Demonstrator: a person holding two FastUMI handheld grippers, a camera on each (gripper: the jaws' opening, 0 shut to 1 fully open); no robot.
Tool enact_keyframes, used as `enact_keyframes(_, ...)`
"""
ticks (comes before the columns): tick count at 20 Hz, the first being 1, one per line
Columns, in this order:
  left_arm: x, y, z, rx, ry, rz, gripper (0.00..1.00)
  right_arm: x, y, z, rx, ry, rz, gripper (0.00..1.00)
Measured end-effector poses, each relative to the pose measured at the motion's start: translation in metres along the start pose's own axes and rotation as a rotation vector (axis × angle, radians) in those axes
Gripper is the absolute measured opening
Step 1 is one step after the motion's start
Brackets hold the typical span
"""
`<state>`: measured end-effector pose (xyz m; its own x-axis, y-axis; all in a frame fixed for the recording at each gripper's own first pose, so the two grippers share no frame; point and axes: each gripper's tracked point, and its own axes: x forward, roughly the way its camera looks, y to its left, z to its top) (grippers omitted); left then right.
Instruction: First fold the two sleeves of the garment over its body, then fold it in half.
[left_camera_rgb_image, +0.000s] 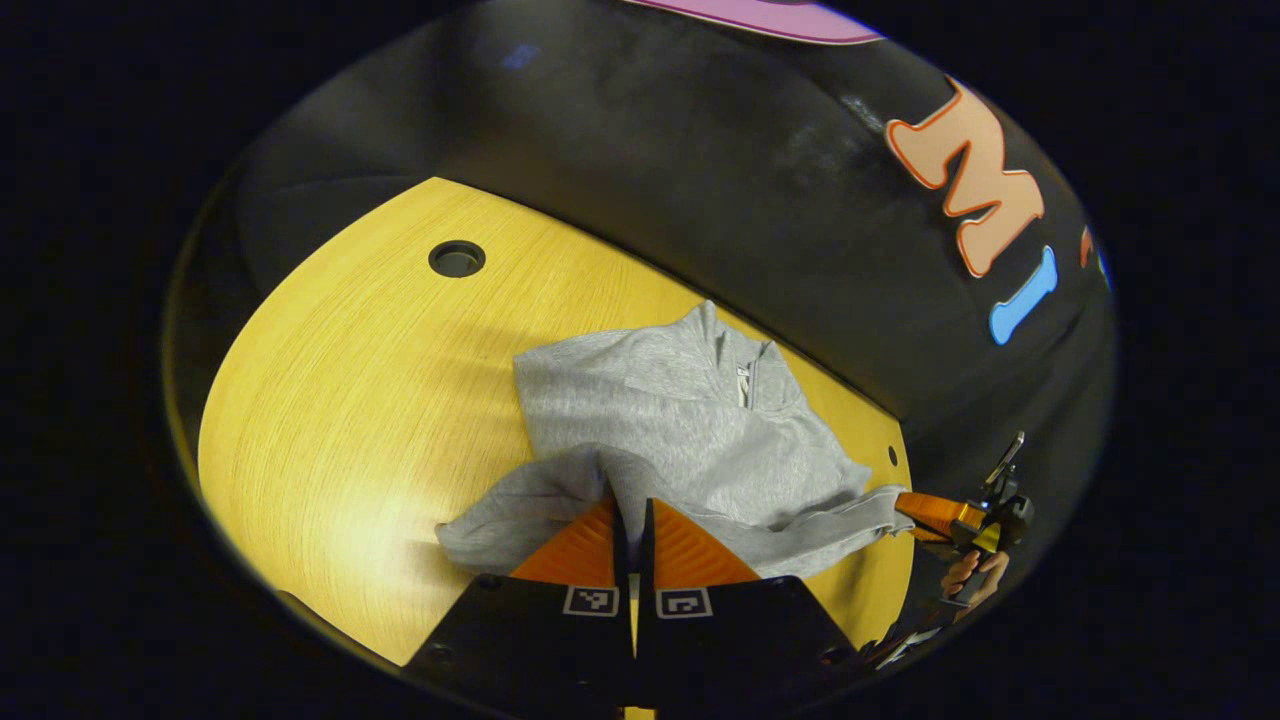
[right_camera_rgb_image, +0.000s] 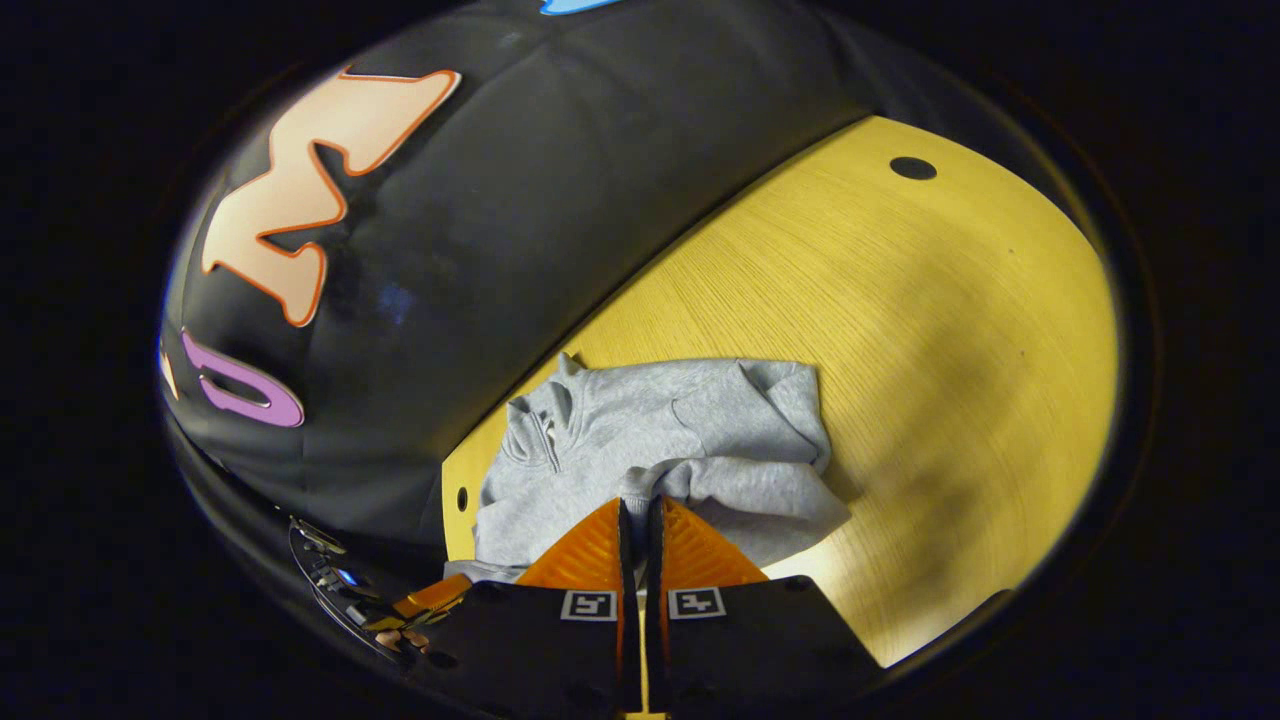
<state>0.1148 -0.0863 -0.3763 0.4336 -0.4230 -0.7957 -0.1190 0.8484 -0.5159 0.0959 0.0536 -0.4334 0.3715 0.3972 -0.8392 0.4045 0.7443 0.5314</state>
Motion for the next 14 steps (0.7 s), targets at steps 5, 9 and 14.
enact_keyframes(5,-0.002,0.018,0.057,-0.019,-0.239,0.106,0.96,-0.002,0.015,0.052,-0.074,-0.261,0.025,0.73)
enact_keyframes(9,-0.058,0.003,0.095,0.223,-0.456,0.226,0.96,-0.072,0.022,0.077,-0.294,-0.457,0.008,0.97)
enact_keyframes(14,-0.131,-0.054,0.083,0.458,-0.639,0.273,0.95,-0.149,0.032,0.094,-0.553,-0.646,-0.003,0.92)
